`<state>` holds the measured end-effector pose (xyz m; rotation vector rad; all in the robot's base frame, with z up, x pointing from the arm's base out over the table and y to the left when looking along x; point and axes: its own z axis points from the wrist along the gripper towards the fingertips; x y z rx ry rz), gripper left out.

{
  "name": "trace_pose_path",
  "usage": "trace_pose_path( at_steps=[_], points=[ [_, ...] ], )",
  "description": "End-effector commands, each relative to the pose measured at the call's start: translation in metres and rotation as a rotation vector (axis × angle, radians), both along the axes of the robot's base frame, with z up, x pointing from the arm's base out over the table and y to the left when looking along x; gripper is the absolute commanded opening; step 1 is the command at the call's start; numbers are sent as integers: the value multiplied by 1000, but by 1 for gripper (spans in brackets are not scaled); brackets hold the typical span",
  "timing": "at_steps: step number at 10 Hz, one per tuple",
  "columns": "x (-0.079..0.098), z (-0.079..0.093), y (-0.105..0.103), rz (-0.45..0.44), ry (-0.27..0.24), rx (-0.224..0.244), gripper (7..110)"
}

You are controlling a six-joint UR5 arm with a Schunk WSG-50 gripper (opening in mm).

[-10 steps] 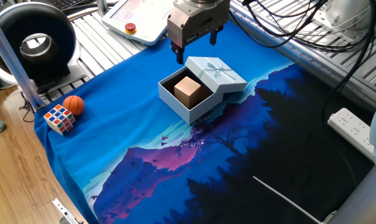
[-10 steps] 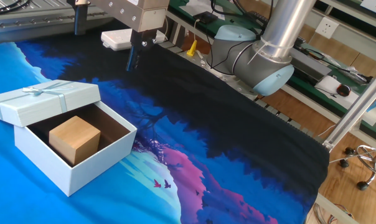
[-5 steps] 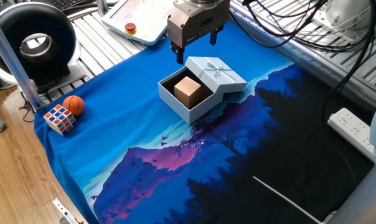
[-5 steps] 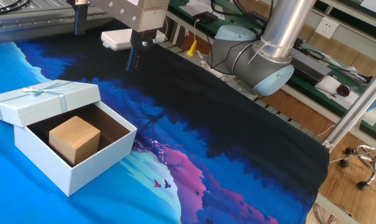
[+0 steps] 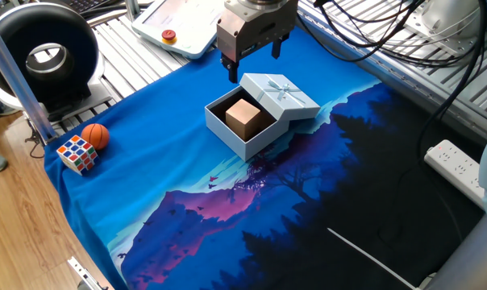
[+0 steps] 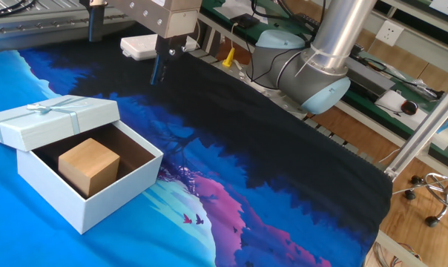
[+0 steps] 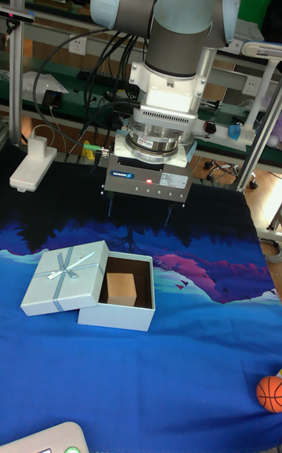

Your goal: Take everything out of the gift box

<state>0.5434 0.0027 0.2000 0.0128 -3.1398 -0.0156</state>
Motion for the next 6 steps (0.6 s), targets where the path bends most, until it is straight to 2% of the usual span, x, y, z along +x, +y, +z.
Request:
trace_pose_path(
  at_steps=[1, 2, 6],
  points=[
    [-36, 6, 41, 15, 144, 158, 109],
    [-36, 6, 42, 13, 144, 158, 7],
    [-36, 4, 43, 8, 143, 153, 7]
  ],
)
